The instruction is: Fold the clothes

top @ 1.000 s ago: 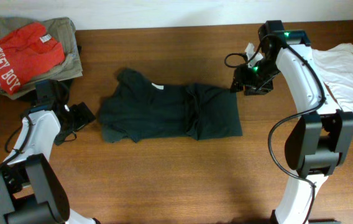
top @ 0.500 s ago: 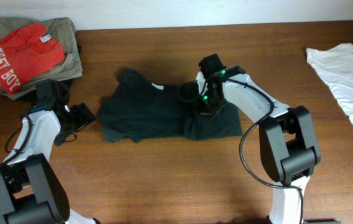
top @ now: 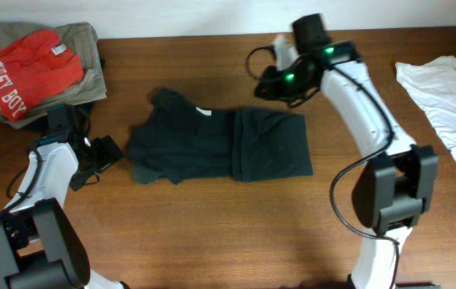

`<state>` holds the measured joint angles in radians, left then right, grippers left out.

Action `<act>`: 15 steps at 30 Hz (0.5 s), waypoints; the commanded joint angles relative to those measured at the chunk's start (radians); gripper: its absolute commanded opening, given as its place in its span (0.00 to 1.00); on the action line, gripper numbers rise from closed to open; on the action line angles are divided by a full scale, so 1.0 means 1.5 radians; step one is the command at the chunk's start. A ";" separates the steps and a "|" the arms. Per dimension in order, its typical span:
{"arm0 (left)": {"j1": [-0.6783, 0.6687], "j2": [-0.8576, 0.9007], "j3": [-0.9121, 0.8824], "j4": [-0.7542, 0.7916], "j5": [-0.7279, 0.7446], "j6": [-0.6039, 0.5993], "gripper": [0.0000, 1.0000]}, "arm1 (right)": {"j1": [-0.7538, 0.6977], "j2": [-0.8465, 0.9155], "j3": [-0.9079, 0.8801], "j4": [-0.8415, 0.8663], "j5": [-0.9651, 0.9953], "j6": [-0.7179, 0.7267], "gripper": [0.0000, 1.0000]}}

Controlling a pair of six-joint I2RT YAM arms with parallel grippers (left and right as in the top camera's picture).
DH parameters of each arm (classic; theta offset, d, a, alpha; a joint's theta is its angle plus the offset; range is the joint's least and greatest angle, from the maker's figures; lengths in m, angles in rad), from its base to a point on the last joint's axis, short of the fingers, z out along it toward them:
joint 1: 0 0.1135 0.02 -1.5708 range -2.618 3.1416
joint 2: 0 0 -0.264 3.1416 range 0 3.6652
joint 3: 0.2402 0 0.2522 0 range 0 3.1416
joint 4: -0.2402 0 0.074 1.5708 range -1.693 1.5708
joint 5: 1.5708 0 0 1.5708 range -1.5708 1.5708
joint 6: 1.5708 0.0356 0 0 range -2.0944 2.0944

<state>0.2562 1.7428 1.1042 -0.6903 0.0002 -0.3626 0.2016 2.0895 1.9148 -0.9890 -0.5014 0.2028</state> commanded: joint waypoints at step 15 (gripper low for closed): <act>0.000 -0.003 -0.005 0.001 0.003 -0.007 0.97 | 0.144 0.197 -0.008 0.149 0.069 0.045 0.24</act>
<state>0.2562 1.7428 1.1038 -0.6884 0.0002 -0.3626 0.4141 2.3760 1.8763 -0.7757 -0.4679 0.2630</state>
